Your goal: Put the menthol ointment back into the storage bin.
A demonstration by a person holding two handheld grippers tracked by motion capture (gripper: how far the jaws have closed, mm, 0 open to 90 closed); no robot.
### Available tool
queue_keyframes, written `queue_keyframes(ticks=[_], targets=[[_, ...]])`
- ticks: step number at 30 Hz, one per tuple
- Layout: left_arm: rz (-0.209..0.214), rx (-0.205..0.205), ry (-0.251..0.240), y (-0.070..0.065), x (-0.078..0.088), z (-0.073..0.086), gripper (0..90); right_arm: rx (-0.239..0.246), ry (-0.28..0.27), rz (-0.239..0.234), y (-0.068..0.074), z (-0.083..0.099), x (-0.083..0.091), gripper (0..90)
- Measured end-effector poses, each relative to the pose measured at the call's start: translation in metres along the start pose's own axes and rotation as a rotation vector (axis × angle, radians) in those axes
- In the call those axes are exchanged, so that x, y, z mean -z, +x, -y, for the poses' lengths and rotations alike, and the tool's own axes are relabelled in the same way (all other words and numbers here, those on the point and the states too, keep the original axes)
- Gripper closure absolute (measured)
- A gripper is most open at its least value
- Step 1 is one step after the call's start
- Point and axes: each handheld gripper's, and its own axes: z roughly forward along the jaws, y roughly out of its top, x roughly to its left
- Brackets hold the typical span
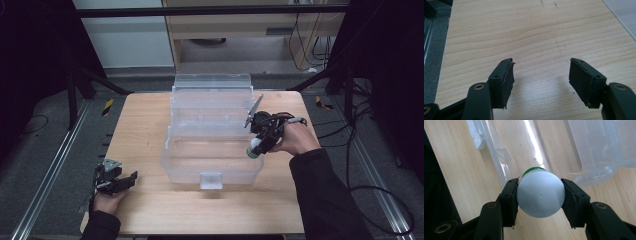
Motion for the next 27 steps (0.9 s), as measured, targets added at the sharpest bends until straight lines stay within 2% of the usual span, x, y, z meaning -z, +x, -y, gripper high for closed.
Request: queue_keyframes(ticks=[7,16,27], targets=[[0.000,0.001,-0.002,0.000,0.000,0.000,35.7,0.010,0.011,-0.020,-0.001,-0.003,-0.019,50.7],[-0.006,0.005,-0.008,0.002,0.000,0.000,36.0,0.003,0.022,-0.032,-0.003,-0.001,-0.032,50.7],[-0.013,0.006,-0.018,0.002,0.002,0.000,36.2,0.017,0.038,-0.036,-0.003,0.004,-0.049,50.7]])
